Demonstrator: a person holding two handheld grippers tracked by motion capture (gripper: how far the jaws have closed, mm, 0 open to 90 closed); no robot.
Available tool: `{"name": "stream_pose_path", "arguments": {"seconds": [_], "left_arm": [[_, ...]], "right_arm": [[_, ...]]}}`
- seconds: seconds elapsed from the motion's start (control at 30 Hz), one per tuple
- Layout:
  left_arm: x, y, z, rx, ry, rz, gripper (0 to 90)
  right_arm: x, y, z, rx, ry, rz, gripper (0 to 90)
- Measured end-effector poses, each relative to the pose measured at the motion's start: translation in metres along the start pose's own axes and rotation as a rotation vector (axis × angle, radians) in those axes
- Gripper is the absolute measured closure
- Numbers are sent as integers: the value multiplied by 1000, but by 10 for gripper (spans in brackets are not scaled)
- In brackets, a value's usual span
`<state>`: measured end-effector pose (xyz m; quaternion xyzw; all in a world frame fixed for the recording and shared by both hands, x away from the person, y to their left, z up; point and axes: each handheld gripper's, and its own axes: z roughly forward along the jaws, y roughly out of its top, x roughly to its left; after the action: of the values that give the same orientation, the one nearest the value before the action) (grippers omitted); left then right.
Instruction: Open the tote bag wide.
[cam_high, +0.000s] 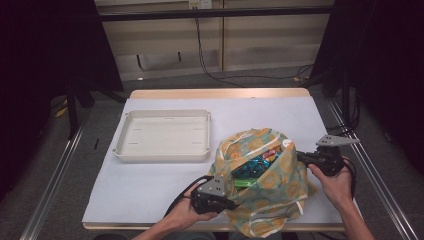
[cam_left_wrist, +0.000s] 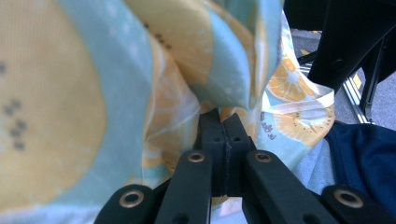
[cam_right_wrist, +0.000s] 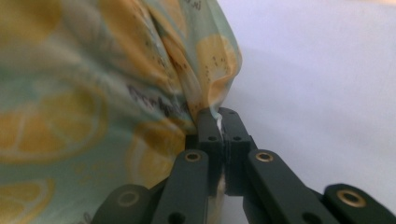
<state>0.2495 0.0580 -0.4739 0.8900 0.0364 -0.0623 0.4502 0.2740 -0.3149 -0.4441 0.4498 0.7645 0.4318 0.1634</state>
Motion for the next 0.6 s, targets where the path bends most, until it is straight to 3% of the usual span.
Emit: {"name": "stream_pose_path", "arguments": {"seconds": [0.07,0.17,0.3,0.43,0.5,0.53,0.57,0.6], "left_arm": [[0,-1,1,-1,-3,-6,900],[3,-2,1,19,4,-15,900],[5,-5,2,25,-1,-23,900],[6,-7,2,1,-14,-41,892],[6,-7,0,3,-17,-37,875],[5,-6,-2,-4,-31,-56,782],[5,-6,-2,-4,-31,-56,765],[1,-4,-7,-14,-18,-40,759]], "right_arm": [[0,-2,3,17,-5,-9,886],[5,-5,9,44,-5,-58,886],[-1,-9,11,53,-15,-29,885],[1,-14,12,75,-12,-36,881],[1,-13,9,55,-11,-37,863],[0,-11,3,18,-28,-27,794],[0,-11,3,18,-28,-27,794],[-2,-7,-7,-26,-41,-21,747]]}}
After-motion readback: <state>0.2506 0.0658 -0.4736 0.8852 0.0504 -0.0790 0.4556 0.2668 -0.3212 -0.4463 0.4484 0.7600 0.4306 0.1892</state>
